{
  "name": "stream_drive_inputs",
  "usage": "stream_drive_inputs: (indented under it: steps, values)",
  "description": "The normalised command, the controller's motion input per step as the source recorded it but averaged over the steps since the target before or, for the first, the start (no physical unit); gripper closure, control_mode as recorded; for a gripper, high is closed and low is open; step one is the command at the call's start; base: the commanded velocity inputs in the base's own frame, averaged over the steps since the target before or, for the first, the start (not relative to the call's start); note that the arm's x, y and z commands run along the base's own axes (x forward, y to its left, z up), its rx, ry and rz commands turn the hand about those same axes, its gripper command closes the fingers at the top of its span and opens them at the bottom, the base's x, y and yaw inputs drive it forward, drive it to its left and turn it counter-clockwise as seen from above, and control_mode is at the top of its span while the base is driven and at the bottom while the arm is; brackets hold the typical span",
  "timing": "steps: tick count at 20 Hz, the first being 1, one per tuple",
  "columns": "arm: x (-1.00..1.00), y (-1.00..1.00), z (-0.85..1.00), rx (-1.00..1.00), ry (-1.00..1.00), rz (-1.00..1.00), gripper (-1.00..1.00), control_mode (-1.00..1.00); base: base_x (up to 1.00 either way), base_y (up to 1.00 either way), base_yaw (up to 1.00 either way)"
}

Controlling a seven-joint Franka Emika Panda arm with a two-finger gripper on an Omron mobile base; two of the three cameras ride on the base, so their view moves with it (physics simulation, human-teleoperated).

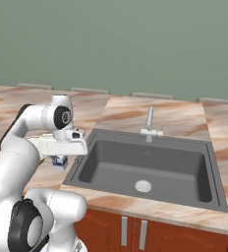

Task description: Gather the eggs and milk located in the vicinity of the sink area and place them right next to the bowl.

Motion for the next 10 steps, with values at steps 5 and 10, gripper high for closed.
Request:
stream_drive_inputs:
  steps: [5, 10]
  values:
    - [-0.09, 0.0, 0.0, 0.0, 0.0, 0.0, -1.0, -1.0, 0.0, 0.0, 0.0]
    - [0.0, 0.0, 0.0, 0.0, 0.0, 0.0, -1.0, -1.0, 0.0, 0.0, 0.0]
